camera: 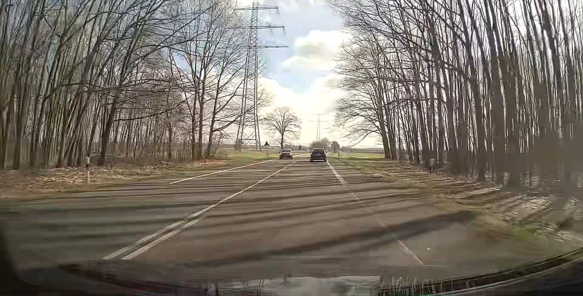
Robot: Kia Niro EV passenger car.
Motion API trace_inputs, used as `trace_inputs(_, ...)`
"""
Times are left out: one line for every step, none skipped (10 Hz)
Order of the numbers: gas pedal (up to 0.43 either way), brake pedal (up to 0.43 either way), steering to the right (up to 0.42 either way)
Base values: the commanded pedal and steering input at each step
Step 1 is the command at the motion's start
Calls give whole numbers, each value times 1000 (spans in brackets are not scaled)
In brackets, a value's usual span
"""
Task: Follow the waypoints while adhering to traffic rules and regulations
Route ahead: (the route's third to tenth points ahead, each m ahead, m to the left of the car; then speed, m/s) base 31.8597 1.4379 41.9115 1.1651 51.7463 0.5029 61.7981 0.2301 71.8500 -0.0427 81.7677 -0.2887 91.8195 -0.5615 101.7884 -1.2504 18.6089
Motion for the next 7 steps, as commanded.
trace_inputs(189,0,4)
trace_inputs(177,0,4)
trace_inputs(177,0,5)
trace_inputs(177,0,5)
trace_inputs(177,0,5)
trace_inputs(177,0,5)
trace_inputs(177,0,5)
